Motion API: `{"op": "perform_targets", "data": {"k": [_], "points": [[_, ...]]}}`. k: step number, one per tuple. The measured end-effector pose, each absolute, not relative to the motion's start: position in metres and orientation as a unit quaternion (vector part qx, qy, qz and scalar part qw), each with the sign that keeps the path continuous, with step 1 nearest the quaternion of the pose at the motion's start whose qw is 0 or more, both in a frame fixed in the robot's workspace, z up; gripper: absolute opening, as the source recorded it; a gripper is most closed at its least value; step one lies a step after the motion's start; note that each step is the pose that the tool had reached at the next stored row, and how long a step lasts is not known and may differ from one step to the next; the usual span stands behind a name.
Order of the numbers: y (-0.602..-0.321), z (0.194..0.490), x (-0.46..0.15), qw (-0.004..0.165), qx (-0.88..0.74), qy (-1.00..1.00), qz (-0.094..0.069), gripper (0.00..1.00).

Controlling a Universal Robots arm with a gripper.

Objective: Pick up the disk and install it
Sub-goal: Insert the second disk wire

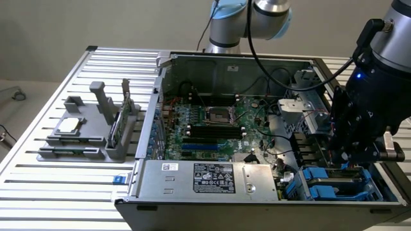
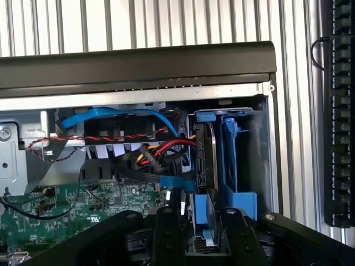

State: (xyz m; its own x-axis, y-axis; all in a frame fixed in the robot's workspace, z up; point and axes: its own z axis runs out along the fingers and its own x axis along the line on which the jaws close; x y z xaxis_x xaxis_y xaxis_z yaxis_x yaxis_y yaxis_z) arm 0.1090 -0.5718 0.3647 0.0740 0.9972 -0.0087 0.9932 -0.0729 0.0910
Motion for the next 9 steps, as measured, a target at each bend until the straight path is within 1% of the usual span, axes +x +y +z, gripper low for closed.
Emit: {"op": "perform_targets", "data": {"k": [9], "points": [[-0.5706, 0.3645, 0.1090, 0.038, 0.725, 0.687, 0.027, 0.32]]}}
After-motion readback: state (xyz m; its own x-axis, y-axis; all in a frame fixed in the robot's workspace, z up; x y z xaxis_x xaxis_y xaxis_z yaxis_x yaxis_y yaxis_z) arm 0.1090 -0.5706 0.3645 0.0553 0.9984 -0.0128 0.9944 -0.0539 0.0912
